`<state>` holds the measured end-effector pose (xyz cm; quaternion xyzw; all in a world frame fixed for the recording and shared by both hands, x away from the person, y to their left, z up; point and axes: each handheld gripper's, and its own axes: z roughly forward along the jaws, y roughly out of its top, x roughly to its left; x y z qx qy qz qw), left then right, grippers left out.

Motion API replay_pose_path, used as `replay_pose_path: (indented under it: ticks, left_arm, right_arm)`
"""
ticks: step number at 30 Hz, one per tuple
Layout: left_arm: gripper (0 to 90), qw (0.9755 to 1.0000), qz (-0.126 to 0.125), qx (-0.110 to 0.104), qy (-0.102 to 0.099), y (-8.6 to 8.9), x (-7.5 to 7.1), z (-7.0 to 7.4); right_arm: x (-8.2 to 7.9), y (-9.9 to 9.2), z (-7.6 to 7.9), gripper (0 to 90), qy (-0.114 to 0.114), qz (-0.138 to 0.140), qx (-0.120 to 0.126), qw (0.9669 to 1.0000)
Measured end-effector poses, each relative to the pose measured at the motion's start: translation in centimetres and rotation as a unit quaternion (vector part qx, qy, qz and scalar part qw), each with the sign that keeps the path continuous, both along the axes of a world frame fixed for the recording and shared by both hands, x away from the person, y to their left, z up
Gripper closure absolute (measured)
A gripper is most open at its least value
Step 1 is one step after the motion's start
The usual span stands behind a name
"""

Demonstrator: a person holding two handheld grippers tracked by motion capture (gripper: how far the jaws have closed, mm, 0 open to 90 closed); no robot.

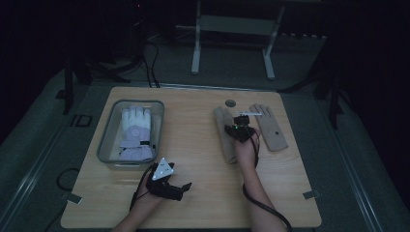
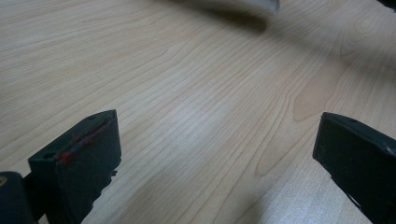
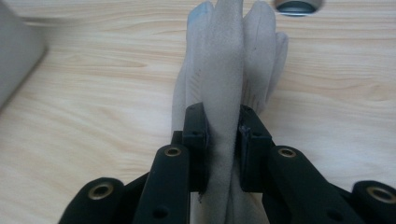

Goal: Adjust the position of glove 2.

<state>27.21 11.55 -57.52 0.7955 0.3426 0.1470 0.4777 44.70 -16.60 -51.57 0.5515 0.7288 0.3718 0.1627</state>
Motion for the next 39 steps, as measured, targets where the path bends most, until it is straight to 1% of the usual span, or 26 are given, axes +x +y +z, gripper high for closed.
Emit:
replay_pose_path:
  ticks: [1, 2, 3, 5, 9, 10, 12, 14, 16, 18, 19, 21, 23, 25, 27, 31, 32, 33, 35, 36, 38, 39]
  left_arm:
    - [1.4, 1.0000, 0.000, 0.001, -0.005, 0.0, -0.1, 0.0]
    - [1.4, 1.0000, 0.000, 0.000, -0.006, 0.0, -0.1, 0.0]
    - [1.4, 1.0000, 0.000, 0.000, -0.007, 0.0, -0.1, 0.0]
    - [1.4, 1.0000, 0.001, 0.000, -0.010, 0.0, -0.2, 0.0]
    - [1.4, 0.9999, 0.002, 0.000, -0.011, 0.0, -0.2, 0.0]
    - [1.4, 0.9999, 0.002, 0.000, -0.011, 0.0, -0.2, 0.0]
    - [1.4, 1.0000, 0.002, -0.002, -0.009, 0.0, -0.2, 0.0]
    - [1.4, 0.9999, 0.002, -0.003, -0.010, 0.1, -0.1, 0.0]
    - [1.4, 0.9999, 0.002, -0.002, -0.010, 0.1, -0.1, 0.0]
    - [1.4, 1.0000, 0.001, -0.002, -0.008, 0.0, -0.1, 0.0]
    - [1.4, 1.0000, 0.000, -0.002, -0.008, 0.0, -0.1, 0.0]
    - [1.4, 1.0000, 0.000, -0.002, -0.008, 0.1, -0.1, 0.0]
    - [1.4, 1.0000, 0.001, -0.003, -0.009, 0.1, -0.1, 0.0]
    - [1.4, 0.9999, 0.001, -0.005, -0.011, 0.1, -0.1, 0.0]
    - [1.4, 0.9999, 0.000, -0.005, -0.012, 0.1, -0.2, 0.0]
    - [1.4, 0.9999, -0.003, -0.006, -0.009, 0.1, -0.1, 0.0]
    - [1.4, 0.9999, -0.004, -0.006, -0.007, 0.1, -0.1, 0.0]
    - [1.4, 0.9999, -0.006, -0.007, -0.007, 0.1, -0.1, 0.0]
    - [1.4, 0.9999, -0.007, -0.006, -0.008, 0.1, -0.1, 0.0]
    - [1.4, 0.9999, -0.007, -0.006, -0.008, 0.1, -0.1, 0.0]
    - [1.4, 0.9999, -0.007, -0.006, -0.009, 0.1, -0.1, 0.0]
    - [1.4, 0.9999, -0.007, -0.006, -0.009, 0.1, -0.1, 0.0]
  right_arm:
    - [-0.4, 0.6, 0.1, 76.5, -0.002, -0.006, 0.004, 1.0000]
    - [-1.2, 1.8, 0.3, 76.5, -0.007, -0.018, 0.004, 0.9998]
    - [-1.6, 2.1, 0.3, 76.4, -0.006, -0.026, 0.012, 0.9996]
    - [-2.3, 2.8, 0.3, 76.4, -0.011, -0.043, 0.013, 0.9989]
    - [-3.1, 3.9, -0.2, 76.3, -0.007, -0.061, 0.030, 0.9977]
    - [-3.2, 4.2, -0.4, 76.3, -0.004, -0.061, 0.030, 0.9977]
    - [-3.1, 4.7, -1.0, 76.3, -0.001, -0.063, 0.023, 0.9978]
    - [-2.9, 5.0, -1.7, 76.2, 0.010, -0.069, 0.024, 0.9973]
    - [-2.7, 5.2, -2.5, 75.5, 0.020, -0.073, 0.014, 0.9970]
    - [-2.5, 5.4, -3.2, 74.5, 0.024, -0.077, 0.004, 0.9967]
    - [-2.5, 5.5, -3.8, 72.9, 0.025, -0.077, 0.001, 0.9967]
    - [-2.5, 5.5, -4.0, 71.9, 0.025, -0.078, 0.005, 0.9967]
    - [-2.6, 5.7, -4.1, 70.0, 0.020, -0.077, 0.000, 0.9968]
    - [-2.6, 5.8, -4.0, 64.8, 0.020, -0.074, 0.000, 0.9970]
    - [-2.6, 5.9, -3.8, 59.0, 0.024, -0.064, 0.003, 0.9977]
    - [-2.5, 5.3, -2.8, 51.9, 0.013, -0.048, -0.002, 0.9987]
    - [-2.5, 5.1, -2.5, 49.9, 0.012, -0.047, 0.001, 0.9988]
    - [-2.5, 4.9, -2.2, 49.1, 0.011, -0.043, 0.002, 0.9990]
    - [-2.4, 4.5, -1.7, 47.7, 0.010, -0.034, -0.002, 0.9994]
    - [-2.4, 4.5, -1.7, 47.7, 0.010, -0.034, -0.002, 0.9994]
    - [-2.3, 3.7, -1.2, 45.9, 0.008, -0.021, -0.008, 0.9997]
    - [-2.3, 3.5, -1.0, 44.7, 0.005, -0.021, -0.011, 0.9997]
